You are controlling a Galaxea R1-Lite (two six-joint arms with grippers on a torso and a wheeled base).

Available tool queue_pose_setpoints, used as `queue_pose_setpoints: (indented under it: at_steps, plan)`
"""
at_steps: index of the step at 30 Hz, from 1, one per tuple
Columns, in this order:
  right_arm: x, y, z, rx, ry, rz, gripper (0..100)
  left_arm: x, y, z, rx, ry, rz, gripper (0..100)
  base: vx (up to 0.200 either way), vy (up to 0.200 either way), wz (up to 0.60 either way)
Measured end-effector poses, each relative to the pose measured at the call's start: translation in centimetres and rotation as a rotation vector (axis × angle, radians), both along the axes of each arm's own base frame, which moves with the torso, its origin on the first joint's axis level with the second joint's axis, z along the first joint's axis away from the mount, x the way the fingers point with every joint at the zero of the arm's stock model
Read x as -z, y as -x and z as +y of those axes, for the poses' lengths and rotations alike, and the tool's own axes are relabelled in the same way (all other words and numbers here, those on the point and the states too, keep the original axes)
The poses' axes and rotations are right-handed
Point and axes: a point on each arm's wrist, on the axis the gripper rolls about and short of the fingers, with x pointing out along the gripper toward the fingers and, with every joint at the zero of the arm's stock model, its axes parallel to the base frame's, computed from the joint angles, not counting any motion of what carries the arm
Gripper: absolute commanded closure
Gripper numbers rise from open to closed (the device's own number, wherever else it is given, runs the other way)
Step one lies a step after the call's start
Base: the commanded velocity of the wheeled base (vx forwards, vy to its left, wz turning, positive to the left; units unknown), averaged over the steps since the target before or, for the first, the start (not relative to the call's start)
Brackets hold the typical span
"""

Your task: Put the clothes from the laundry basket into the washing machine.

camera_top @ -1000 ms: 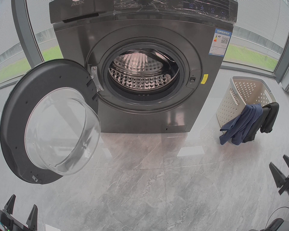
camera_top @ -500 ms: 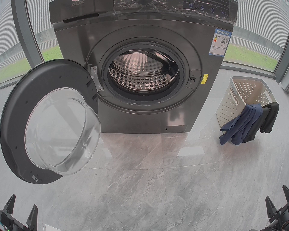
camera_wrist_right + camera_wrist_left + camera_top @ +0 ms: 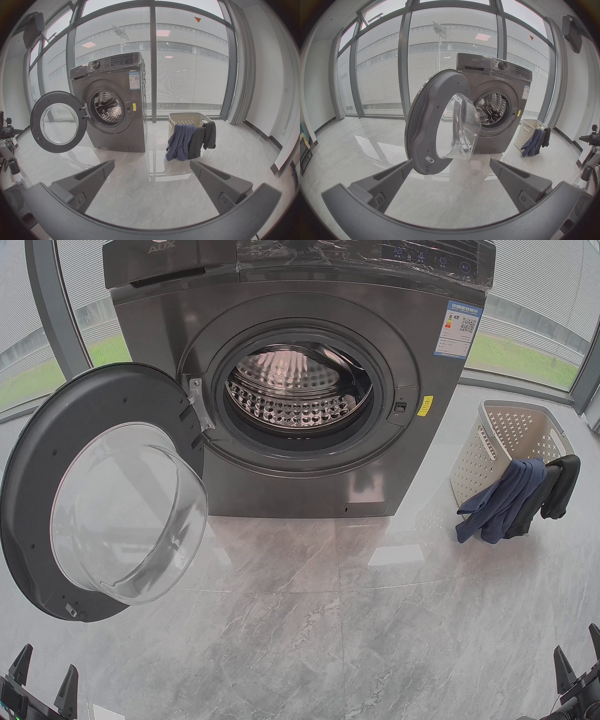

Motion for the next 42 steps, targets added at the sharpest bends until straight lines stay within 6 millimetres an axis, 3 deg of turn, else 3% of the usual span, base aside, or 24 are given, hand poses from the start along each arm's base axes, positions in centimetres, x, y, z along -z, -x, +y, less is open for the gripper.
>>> queue_pose_setpoints:
  at_steps: [14,26,42]
  plan:
    - [0.0,0.01,0.0,0.001,0.0,-0.001,0,-0.01,0.0,0.0,0.0,-0.002,-0.001,0,0.0,-0.2,0.0]
    - [-0.01,0.01,0.0,0.0,0.0,-0.001,0,-0.01,0.0,0.0,0.001,-0.002,-0.001,0,0.0,0.0,0.0]
    - [-0.01,0.0,0.0,0.0,0.0,0.0,0,-0.01,0.0,0.0,0.0,-0.002,-0.001,0,0.0,-0.188,0.0]
